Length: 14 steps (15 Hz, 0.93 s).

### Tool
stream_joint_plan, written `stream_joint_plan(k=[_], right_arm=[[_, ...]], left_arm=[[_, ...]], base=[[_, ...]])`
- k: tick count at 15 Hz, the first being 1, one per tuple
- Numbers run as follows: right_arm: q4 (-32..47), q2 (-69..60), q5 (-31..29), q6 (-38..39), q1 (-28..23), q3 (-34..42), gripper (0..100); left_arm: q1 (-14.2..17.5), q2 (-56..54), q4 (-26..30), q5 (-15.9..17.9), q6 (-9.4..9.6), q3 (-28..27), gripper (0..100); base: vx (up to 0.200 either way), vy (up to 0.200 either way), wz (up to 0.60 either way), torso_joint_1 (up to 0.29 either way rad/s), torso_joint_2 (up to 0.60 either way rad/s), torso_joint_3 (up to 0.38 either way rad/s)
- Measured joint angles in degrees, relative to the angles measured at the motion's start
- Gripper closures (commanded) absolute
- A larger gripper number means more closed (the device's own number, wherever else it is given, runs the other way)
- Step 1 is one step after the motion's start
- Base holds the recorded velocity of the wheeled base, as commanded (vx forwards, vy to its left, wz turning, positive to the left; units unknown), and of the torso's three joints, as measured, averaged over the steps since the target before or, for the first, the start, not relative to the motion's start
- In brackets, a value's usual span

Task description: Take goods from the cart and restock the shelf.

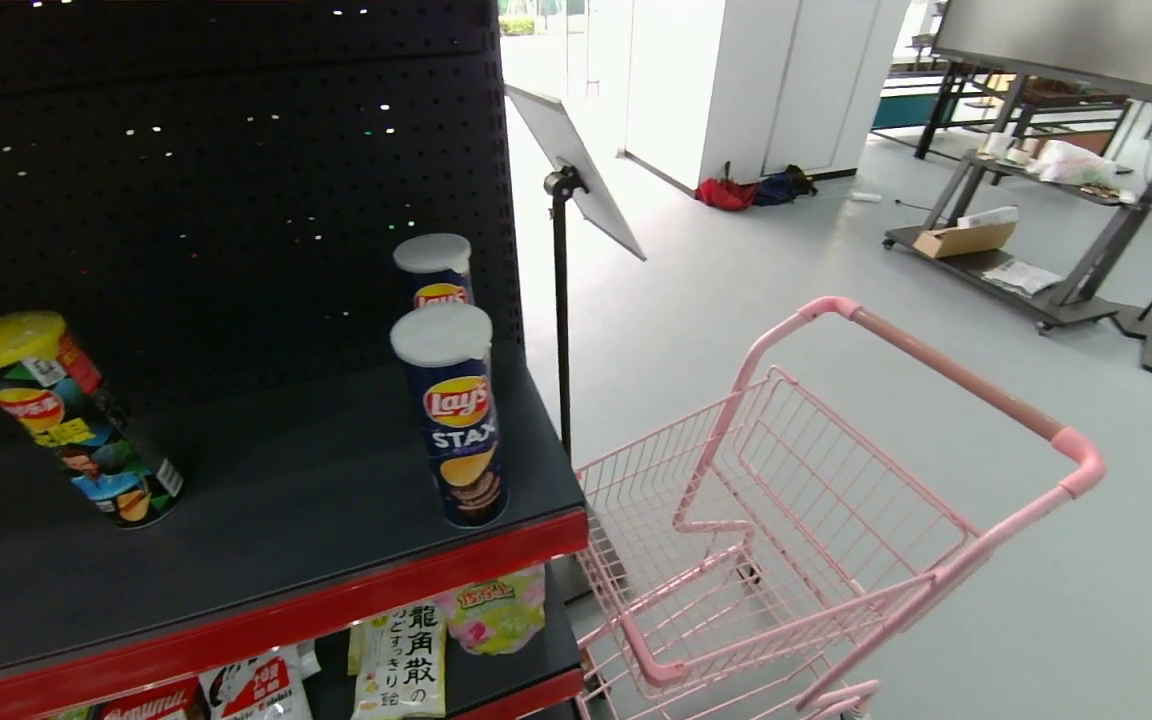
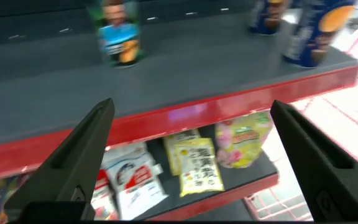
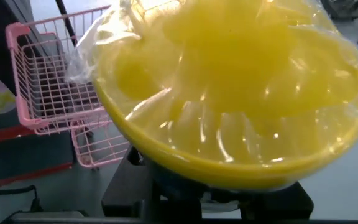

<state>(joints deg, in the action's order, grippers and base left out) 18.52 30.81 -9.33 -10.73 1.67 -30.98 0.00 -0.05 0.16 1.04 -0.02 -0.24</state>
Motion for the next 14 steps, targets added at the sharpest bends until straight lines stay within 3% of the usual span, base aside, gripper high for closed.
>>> stream_joint_plan(k=[5,11,14], right_arm=[[-3.4,-0.8,-0.1,0.0,0.0,2.6,100],[-3.8,-4.6,0.9,0.4,0.3,5.5,100],[-7.7,-7.7,2.0,0.5,0.3,8.6,100]], left_arm=[[0.0,0.0,0.0,0.0,0.0,0.0,0],[0.0,0.0,0.0,0.0,0.02,0.0,0],[0.0,0.0,0.0,0.0,0.02,0.0,0]], base=[[0.0,0.0,0.6,0.004,0.0,0.0],[0.0,0.0,0.0,0.0,0.0,0.0],[0.0,0.2,0.0,0.001,0.0,0.002]])
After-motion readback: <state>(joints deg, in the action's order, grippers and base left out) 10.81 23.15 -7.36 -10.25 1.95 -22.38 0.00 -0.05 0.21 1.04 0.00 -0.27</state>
